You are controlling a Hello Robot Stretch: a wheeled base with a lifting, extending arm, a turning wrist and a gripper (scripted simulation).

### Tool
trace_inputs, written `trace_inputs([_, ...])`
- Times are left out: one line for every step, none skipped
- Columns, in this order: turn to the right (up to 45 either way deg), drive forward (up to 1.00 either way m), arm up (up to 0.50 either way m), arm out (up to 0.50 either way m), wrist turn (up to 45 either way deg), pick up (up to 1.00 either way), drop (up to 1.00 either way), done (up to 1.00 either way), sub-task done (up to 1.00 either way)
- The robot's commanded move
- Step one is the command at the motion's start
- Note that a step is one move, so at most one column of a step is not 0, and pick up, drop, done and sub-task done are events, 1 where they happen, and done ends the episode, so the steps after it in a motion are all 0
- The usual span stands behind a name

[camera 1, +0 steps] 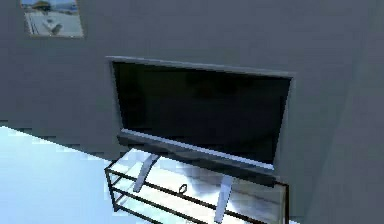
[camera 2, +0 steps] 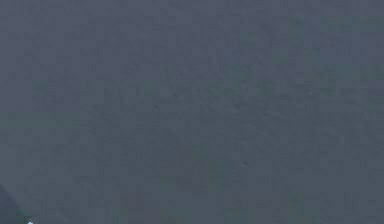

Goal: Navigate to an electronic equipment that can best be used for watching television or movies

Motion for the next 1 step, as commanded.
trace_inputs([0.0, 0.00, 0.00, 0.00, 0.0, 0.00, 0.00, 1.00, 0.00])
